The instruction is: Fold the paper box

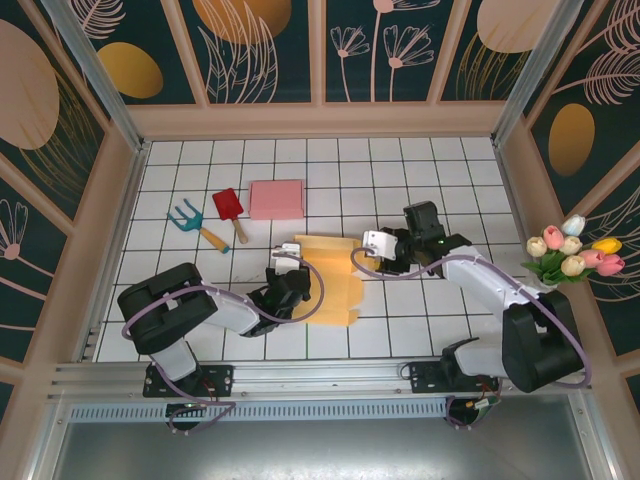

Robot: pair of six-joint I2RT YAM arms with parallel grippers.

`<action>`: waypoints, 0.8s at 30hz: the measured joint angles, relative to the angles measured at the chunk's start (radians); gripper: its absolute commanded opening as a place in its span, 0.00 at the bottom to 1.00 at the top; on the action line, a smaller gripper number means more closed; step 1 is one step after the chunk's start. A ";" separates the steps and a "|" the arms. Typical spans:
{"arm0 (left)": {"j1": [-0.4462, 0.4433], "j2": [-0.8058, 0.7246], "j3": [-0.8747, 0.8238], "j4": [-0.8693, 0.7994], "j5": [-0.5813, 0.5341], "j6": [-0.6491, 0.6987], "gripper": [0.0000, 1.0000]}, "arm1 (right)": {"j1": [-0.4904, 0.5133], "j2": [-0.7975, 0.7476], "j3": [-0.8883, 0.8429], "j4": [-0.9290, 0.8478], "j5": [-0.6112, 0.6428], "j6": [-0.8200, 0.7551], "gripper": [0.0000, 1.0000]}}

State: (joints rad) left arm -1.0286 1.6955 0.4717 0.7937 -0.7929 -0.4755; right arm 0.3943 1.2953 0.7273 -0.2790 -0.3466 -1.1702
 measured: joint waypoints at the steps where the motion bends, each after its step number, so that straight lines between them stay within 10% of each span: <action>1: 0.000 0.000 0.000 0.000 0.000 0.000 0.00 | 0.008 0.001 -0.001 0.004 -0.002 0.001 0.60; 24: 0.000 0.003 0.013 -0.005 0.011 0.000 0.00 | 0.061 0.069 -0.005 0.070 -0.048 0.111 0.51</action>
State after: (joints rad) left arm -1.0286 1.6989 0.4850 0.7887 -0.7818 -0.4759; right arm 0.4557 1.3640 0.7223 -0.2092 -0.3946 -1.0595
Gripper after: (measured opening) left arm 0.056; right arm 0.532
